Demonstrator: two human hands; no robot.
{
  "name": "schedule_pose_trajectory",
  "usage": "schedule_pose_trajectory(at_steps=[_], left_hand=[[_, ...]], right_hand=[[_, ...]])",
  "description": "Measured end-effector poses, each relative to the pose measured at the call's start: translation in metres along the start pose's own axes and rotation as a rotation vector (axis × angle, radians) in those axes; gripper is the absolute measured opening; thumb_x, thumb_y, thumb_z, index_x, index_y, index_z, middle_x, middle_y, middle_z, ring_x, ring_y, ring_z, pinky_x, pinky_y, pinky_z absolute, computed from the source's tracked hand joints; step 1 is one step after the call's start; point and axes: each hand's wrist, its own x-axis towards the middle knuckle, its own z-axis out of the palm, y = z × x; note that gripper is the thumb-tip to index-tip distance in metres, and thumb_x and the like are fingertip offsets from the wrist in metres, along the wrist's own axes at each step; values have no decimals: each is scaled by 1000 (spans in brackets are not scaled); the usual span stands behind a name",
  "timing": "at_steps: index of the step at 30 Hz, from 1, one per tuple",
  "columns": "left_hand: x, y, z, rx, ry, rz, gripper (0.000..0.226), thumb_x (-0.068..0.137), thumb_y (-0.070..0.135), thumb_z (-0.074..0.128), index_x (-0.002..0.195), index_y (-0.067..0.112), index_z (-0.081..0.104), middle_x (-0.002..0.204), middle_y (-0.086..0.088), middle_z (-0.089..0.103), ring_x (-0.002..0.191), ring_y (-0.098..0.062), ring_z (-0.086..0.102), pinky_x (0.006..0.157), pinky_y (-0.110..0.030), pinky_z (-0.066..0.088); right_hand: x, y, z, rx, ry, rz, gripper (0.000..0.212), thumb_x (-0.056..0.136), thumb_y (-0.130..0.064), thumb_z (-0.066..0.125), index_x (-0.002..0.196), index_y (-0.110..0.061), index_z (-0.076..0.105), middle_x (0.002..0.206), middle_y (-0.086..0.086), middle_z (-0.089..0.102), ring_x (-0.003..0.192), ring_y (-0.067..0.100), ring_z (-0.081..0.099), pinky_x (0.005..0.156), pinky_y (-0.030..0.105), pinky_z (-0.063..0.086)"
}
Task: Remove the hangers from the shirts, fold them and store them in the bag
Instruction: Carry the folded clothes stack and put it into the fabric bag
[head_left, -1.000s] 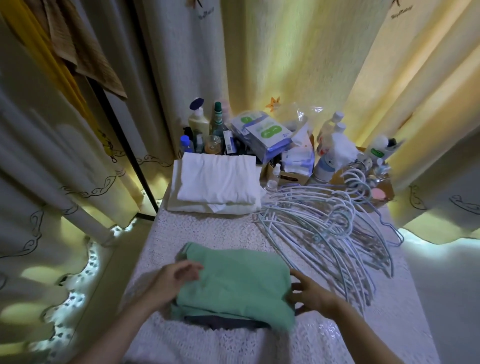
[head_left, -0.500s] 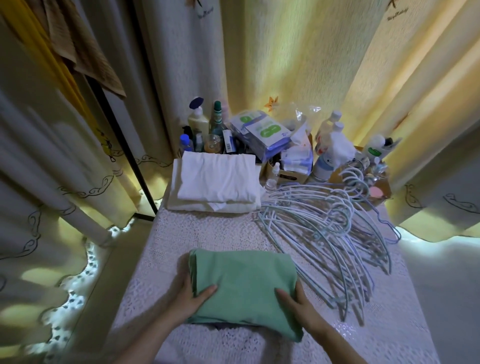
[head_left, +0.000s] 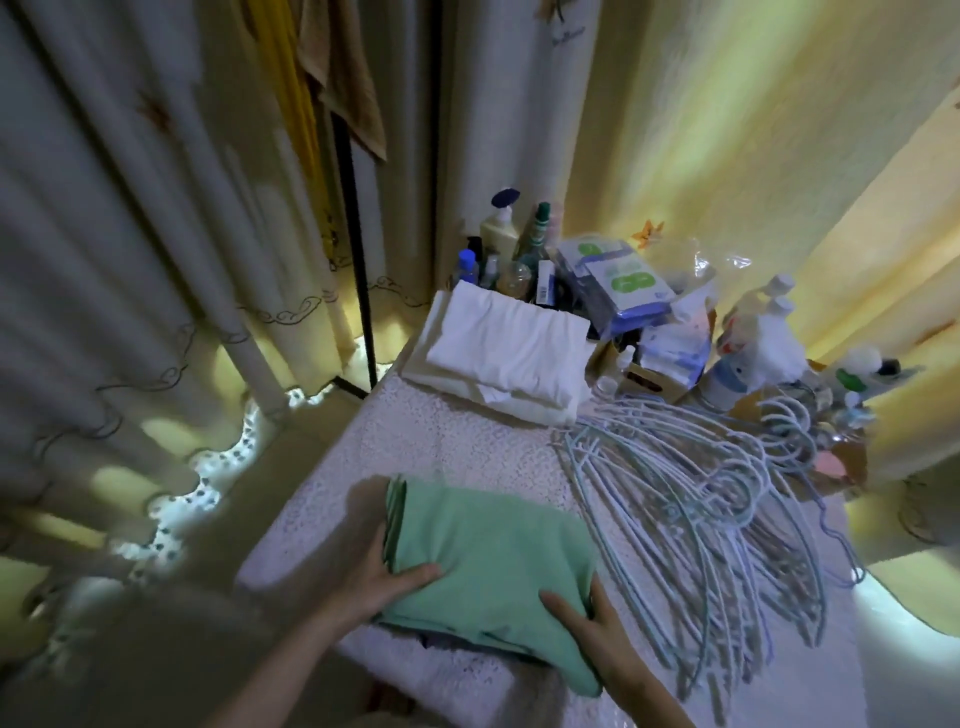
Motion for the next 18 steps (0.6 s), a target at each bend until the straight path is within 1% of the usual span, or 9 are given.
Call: schedule_pose_trajectory(at_steps=[2, 4, 5, 8, 9, 11, 14, 16, 18], left_hand=[[-30, -13, -1, -81, 117, -6, 81, 67, 24, 84, 128, 34, 32, 116, 20, 53, 107, -3, 53, 76, -2, 40], [-66, -32, -3, -191, 262, -13, 79, 64, 20, 87, 126, 32, 39, 117, 14, 58, 108, -6, 58, 75, -5, 45], [-86, -43, -5, -247, 329, -26, 79, 63, 21, 88, 126, 31, 41, 118, 11, 60, 108, -6, 60, 77, -8, 48], [-148, -76, -14, -398, 547, -103, 90, 61, 24, 88, 136, 24, 39, 128, 3, 58, 109, -10, 60, 92, -28, 51], [-169, -86, -18, -453, 615, -116, 91, 61, 23, 88, 137, 23, 38, 127, 2, 58, 107, -9, 62, 89, -29, 53], [-213, -106, -27, -529, 718, -98, 86, 65, 21, 83, 136, 27, 34, 125, 5, 58, 103, -5, 63, 79, -21, 54], [-280, -139, -38, -604, 895, -84, 81, 72, 21, 78, 134, 34, 28, 121, 18, 52, 100, 9, 57, 74, -9, 50], [-327, -161, -45, -669, 1022, -77, 80, 70, 28, 78, 131, 39, 27, 121, 22, 49, 97, 16, 55, 72, -5, 48], [-374, -187, -50, -750, 1143, -70, 82, 64, 39, 78, 129, 44, 28, 121, 23, 50, 99, 13, 56, 74, -7, 49]], right_hand=[[1, -2, 4, -63, -85, -25, 68, 71, -22, 81, 131, -23, 48, 117, -3, 66, 103, 15, 66, 88, 35, 55], [2, -8, 16, -155, -196, -57, 66, 68, -25, 83, 126, -26, 51, 112, -6, 69, 99, 12, 68, 82, 29, 57], [3, -12, 25, -204, -262, -65, 68, 64, -30, 85, 123, -28, 53, 110, -7, 70, 98, 12, 68, 82, 30, 57], [1, -17, 69, -313, -490, -67, 73, 53, -40, 88, 119, -32, 56, 107, -8, 72, 98, 12, 69, 77, 27, 57], [-2, -17, 87, -363, -560, -80, 73, 54, -41, 87, 120, -32, 56, 107, -10, 72, 99, 11, 69, 76, 25, 57], [-13, -13, 129, -462, -691, -119, 70, 57, -41, 86, 119, -32, 55, 106, -15, 72, 98, 4, 67, 74, 17, 55], [-41, -5, 201, -632, -879, -181, 62, 68, -32, 82, 121, -34, 51, 109, -19, 64, 94, -6, 63, 71, 9, 51], [-65, 4, 250, -736, -997, -225, 54, 67, -41, 80, 114, -35, 55, 112, -16, 61, 97, -8, 60, 78, 13, 52], [-97, 15, 302, -862, -1117, -297, 59, 68, -48, 78, 119, -33, 53, 119, -15, 58, 106, -2, 58, 90, 19, 48]])
